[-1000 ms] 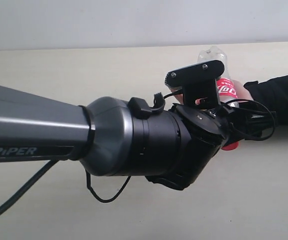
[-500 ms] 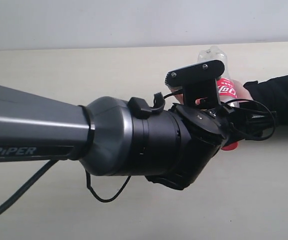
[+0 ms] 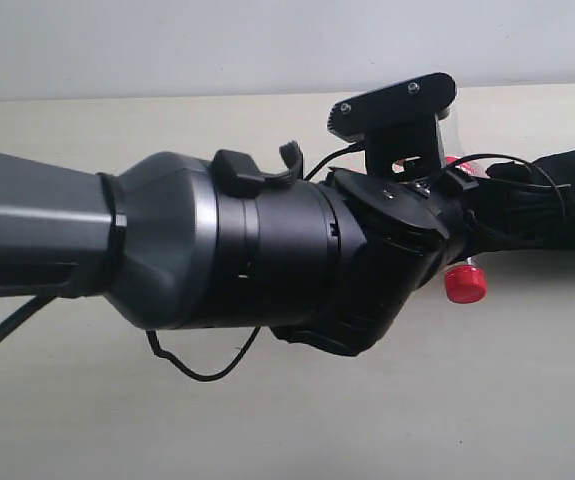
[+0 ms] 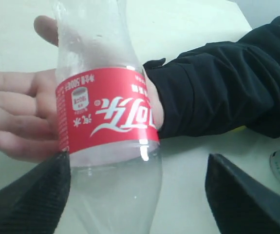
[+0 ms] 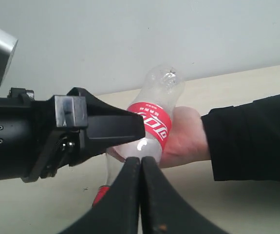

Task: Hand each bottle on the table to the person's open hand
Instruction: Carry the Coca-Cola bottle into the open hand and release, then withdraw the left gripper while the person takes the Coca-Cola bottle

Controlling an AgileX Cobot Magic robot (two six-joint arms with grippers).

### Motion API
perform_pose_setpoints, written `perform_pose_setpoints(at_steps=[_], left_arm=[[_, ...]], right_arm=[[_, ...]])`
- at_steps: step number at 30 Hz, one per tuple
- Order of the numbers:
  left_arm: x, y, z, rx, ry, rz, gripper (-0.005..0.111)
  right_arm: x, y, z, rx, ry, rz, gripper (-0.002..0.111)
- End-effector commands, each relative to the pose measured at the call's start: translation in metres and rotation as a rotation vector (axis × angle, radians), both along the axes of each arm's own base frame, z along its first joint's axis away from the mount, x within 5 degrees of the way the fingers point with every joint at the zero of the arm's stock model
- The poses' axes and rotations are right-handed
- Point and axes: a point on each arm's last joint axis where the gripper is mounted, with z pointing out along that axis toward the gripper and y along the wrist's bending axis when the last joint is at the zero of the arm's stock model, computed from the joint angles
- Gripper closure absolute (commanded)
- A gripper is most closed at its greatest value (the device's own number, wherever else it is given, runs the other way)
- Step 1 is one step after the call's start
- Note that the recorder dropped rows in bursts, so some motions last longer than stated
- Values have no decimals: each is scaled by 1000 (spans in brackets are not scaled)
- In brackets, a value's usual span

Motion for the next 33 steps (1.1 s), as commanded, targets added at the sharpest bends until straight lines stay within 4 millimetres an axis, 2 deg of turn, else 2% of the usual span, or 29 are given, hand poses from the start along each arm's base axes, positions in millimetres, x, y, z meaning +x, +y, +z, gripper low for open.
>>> perform_pose_setpoints(at_steps=[1, 4, 7, 8, 9, 11, 12, 13, 15, 16, 18, 21, 27, 33], left_arm=[[2, 8, 20, 25, -68, 21, 33], [3, 15, 33, 65, -123, 35, 34], [3, 24, 51, 82, -173, 78, 41], [3, 31, 64, 92, -207, 89, 57], [2, 34, 70, 109, -228, 88, 66], [-1, 49, 96, 182, -310, 97, 106], [-11, 58, 112, 211, -356, 62, 106], [-16, 62, 117, 222, -372, 47, 107], [-40, 78, 135, 260, -434, -46, 107], [-60, 93, 139, 268, -458, -114, 107], [-86, 119, 131, 292, -478, -231, 107], [-121, 164, 110, 231, -460, -378, 107], [-138, 205, 93, 210, -461, -386, 107], [-143, 216, 95, 189, -477, -375, 107]], right_arm=[[0, 0, -1, -9, -5, -2, 108], [0, 0, -1, -9, -5, -2, 108], [0, 0, -1, -9, -5, -2, 108], [0, 0, -1, -9, -5, -2, 108], [0, 0, -1, -9, -5, -2, 108], [0, 0, -1, -9, -5, -2, 108], [0, 0, -1, -9, -5, -2, 108], [0, 0, -1, -9, -5, -2, 108], [0, 0, -1, -9, -5, -2, 108], [0, 0, -1, -9, -5, -2, 108], [0, 0, -1, -9, -5, -2, 108], [0, 0, -1, -9, -5, -2, 108], [0, 0, -1, -9, -5, -2, 108], [0, 0, -1, -9, -5, -2, 108]])
